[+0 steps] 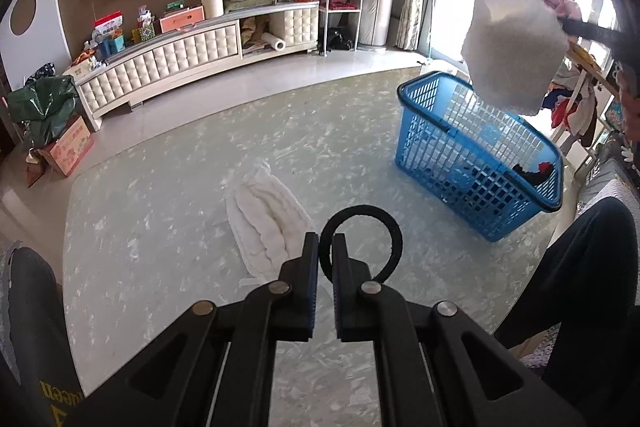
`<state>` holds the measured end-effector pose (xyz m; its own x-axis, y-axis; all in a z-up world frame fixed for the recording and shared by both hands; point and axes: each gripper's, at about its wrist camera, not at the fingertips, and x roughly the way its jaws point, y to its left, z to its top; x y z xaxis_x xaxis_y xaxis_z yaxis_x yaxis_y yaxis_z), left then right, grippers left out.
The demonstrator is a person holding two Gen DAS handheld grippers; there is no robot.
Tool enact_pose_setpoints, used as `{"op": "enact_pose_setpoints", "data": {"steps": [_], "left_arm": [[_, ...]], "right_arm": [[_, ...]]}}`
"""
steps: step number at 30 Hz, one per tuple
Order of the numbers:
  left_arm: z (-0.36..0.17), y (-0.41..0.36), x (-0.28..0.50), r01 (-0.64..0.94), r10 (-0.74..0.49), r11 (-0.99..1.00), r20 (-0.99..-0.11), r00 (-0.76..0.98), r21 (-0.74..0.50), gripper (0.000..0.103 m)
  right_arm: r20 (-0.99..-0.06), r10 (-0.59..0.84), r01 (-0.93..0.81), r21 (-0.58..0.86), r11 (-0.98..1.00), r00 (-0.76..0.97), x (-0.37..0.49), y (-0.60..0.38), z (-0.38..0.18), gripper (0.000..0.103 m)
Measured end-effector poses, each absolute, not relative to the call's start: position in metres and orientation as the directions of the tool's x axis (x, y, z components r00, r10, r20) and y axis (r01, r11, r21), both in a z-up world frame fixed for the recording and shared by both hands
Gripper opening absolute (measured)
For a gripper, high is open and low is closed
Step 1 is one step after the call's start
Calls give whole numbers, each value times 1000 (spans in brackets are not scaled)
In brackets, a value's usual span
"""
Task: Organize soft objects
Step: 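Carry the white towel over the blue basket with the right gripper, then open the right gripper to drop the towel into the basket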
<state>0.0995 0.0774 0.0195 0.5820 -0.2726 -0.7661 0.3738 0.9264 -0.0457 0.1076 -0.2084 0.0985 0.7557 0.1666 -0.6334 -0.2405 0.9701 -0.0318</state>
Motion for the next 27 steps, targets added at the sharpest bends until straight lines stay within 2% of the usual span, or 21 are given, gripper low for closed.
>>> {"op": "enact_pose_setpoints", "data": {"steps": [9, 17, 23, 27], "left_arm": [[18, 67, 103, 397, -284, 917, -770, 571, -44, 5], [17, 59, 107, 421, -292, 906, -778, 555, -40, 5], [18, 52, 108, 436, -300, 899, -779, 550, -39, 5], [17, 53, 108, 434, -297, 900, -782, 548, -38, 5]], "right_arm": [[-789, 161, -192, 55, 980, 593, 149, -225, 15, 5], [-900, 140, -265, 29, 964, 412, 166, -198, -33, 5], [-948, 144, -323, 46, 945, 283, 174, -172, -61, 5], [-953, 144, -335, 49, 941, 265, 178, -165, -63, 5]]}}
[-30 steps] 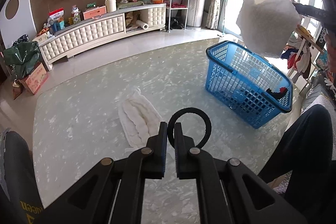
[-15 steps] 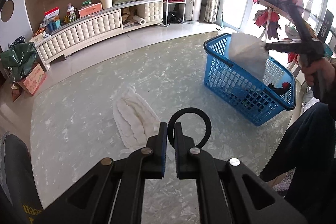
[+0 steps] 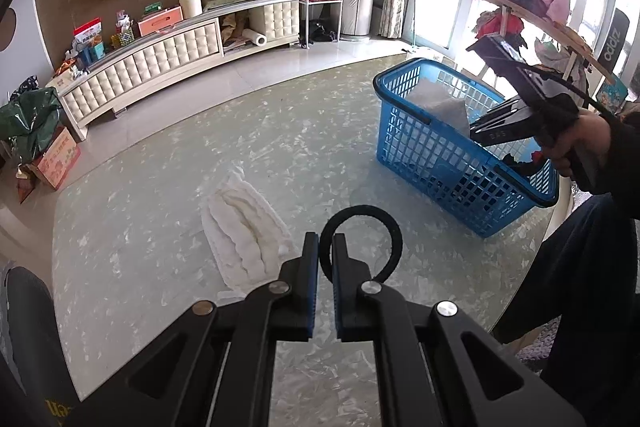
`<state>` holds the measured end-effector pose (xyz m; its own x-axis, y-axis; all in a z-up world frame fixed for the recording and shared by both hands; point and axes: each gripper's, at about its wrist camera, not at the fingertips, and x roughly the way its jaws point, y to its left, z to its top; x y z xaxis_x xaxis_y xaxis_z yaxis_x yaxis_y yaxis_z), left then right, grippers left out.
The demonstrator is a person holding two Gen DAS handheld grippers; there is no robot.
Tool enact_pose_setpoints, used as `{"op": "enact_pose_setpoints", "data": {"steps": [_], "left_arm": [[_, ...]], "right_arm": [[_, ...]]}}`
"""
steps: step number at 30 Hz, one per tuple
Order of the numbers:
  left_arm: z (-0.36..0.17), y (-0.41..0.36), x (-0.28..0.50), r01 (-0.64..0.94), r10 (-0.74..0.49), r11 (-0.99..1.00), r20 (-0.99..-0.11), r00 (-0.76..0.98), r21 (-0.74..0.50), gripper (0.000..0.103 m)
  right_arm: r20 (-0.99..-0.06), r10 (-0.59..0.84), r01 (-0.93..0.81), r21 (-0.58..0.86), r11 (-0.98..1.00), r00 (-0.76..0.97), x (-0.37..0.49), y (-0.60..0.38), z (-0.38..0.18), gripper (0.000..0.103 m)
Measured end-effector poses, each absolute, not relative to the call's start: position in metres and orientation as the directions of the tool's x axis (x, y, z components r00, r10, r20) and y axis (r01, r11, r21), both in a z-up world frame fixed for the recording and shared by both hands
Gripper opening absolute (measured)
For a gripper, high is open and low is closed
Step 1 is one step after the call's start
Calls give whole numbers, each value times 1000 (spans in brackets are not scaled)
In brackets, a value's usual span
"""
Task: Organize soft objects
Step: 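Open the right gripper to drop the towel into the basket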
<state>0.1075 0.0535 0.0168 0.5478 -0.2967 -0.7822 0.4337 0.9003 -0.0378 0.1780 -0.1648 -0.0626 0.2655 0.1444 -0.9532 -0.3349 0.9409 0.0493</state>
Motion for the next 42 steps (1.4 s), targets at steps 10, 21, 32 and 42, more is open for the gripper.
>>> {"op": "enact_pose_setpoints", "data": {"steps": [10, 21, 32, 42], "left_arm": [[13, 54, 110, 429, -306, 901, -791, 530, -61, 5], [23, 39, 113, 439, -326, 894, -798, 507, -86, 5], [55, -10, 108, 473, -344, 877, -791, 506, -79, 5], [74, -79, 109, 541, -344, 841, -803, 487, -32, 5]], "right_arm": [[-952, 116, -357, 7, 934, 285, 174, -163, -61, 9], [-910, 139, -281, 25, 959, 391, 162, -198, -40, 91], [-819, 216, -234, 103, 967, 532, 131, -241, -7, 103], [-800, 241, -208, 148, 967, 549, 114, -267, 1, 103]]}}
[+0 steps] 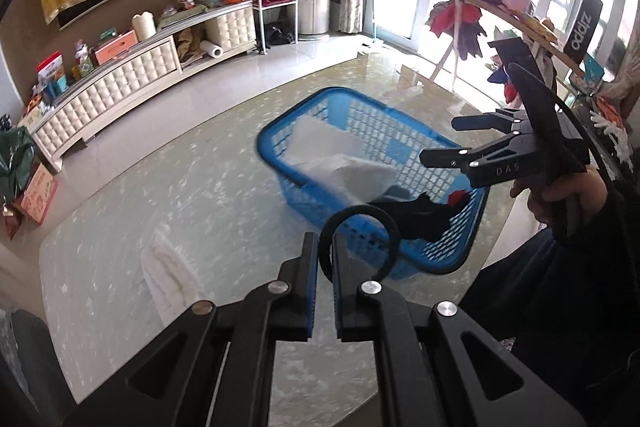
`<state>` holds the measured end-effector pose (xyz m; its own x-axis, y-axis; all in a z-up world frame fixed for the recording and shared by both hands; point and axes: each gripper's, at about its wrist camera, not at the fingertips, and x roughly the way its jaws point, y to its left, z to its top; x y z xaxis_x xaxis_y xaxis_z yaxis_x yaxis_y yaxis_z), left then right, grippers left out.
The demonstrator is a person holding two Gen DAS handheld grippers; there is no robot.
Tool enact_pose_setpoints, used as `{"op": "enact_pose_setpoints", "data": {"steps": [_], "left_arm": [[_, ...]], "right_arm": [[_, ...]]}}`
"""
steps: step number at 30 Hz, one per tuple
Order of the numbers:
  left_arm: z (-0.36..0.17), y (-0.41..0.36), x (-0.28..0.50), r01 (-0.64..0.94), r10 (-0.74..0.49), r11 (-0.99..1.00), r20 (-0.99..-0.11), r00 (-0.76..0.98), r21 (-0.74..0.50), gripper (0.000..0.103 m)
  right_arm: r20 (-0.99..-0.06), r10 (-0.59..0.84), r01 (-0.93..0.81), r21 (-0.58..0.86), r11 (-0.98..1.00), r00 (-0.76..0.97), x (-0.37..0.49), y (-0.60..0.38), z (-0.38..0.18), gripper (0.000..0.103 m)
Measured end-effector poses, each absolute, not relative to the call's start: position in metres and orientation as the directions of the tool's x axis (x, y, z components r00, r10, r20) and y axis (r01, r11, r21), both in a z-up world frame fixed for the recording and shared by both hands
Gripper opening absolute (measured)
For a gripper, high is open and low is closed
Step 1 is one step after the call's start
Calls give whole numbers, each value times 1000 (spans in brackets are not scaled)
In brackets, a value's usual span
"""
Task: Organize soft objects
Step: 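Press the white towel down into the basket with the left gripper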
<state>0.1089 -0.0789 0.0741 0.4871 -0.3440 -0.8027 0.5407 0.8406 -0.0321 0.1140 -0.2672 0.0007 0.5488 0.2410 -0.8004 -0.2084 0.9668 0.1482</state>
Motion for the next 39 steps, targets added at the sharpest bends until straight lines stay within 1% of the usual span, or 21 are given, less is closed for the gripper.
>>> {"op": "enact_pose_setpoints", "data": {"steps": [10, 19, 25, 34, 35, 37, 39], "left_arm": [[66, -140, 124, 585, -325, 811, -832, 449, -1, 5], [36, -187, 147, 621, -320, 783, -866, 385, -13, 5], [13, -202, 157, 629, -276, 777, -891, 360, 13, 5], [4, -210, 164, 634, -266, 773, -900, 345, 15, 6], [4, -211, 164, 635, -265, 773, -900, 346, 16, 7], [4, -211, 164, 635, -261, 772, -900, 349, 23, 14], [3, -210, 164, 630, -254, 776, -899, 357, 31, 28]], "right_arm": [[-798, 202, -172, 126, 977, 568, 104, -285, -3, 103], [-805, 189, -116, 149, 982, 562, 101, -312, -11, 103], [-814, 195, -114, 158, 981, 547, 100, -314, -12, 103], [-815, 207, -103, 180, 978, 541, 102, -321, -14, 103], [-816, 207, -101, 182, 978, 539, 102, -322, -13, 103], [-817, 208, -101, 183, 978, 538, 101, -321, -14, 103], [-820, 207, -100, 181, 978, 533, 102, -321, -14, 103]]}}
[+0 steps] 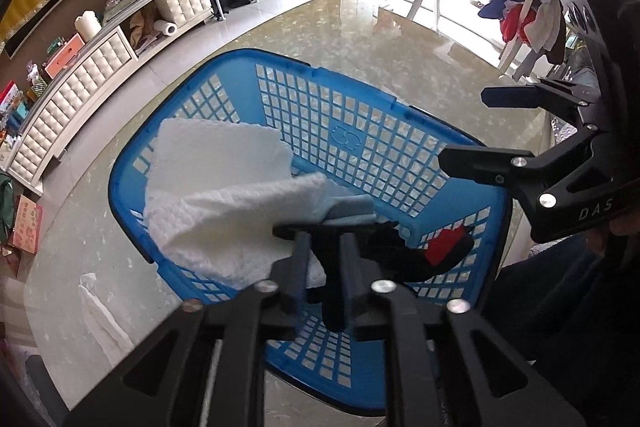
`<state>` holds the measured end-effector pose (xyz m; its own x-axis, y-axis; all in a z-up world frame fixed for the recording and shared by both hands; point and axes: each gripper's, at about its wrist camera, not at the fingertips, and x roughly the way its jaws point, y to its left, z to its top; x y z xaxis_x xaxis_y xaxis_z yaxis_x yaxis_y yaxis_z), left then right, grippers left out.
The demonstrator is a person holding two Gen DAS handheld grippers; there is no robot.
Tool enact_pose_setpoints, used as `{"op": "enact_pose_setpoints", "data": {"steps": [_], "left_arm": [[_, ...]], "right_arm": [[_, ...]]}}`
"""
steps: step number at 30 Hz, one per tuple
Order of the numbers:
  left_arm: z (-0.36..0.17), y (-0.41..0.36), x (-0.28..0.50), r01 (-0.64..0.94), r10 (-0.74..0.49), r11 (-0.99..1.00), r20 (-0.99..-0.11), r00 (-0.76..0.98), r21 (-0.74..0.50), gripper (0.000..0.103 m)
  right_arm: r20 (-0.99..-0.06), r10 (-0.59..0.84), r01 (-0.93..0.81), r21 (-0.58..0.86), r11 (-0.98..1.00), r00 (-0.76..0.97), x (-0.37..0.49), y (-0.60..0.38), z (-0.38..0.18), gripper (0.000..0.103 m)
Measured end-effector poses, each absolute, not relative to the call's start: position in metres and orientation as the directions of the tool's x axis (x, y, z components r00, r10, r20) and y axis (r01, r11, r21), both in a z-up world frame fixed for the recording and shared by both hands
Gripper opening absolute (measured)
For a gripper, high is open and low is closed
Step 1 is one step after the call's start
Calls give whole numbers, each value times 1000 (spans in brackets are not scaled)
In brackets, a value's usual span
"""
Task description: Organize soft objects
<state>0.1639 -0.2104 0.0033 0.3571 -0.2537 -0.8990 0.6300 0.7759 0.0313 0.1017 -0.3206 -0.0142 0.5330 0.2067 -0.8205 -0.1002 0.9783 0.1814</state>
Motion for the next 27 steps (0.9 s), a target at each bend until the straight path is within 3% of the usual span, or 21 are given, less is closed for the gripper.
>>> {"op": "enact_pose_setpoints", "data": {"steps": [3, 8, 12, 25, 27], "left_arm": [[4, -209, 163, 627, -254, 778, -896, 364, 34, 44], [6, -208, 162, 628, -251, 777, -893, 373, 44, 55], [11, -206, 159, 633, -251, 773, -891, 378, 51, 72], [38, -175, 145, 595, -250, 800, -862, 442, 74, 79], [42, -166, 143, 592, -266, 803, -853, 450, 62, 85]], "right_arm": [[-821, 207, -102, 181, 978, 532, 101, -320, -14, 103], [-822, 207, -97, 183, 978, 531, 101, -321, -12, 103], [-822, 207, -95, 184, 978, 531, 103, -322, -12, 103], [-819, 206, -169, 136, 976, 535, 102, -299, -10, 103], [-820, 209, -175, 135, 975, 533, 105, -296, -10, 103]]}}
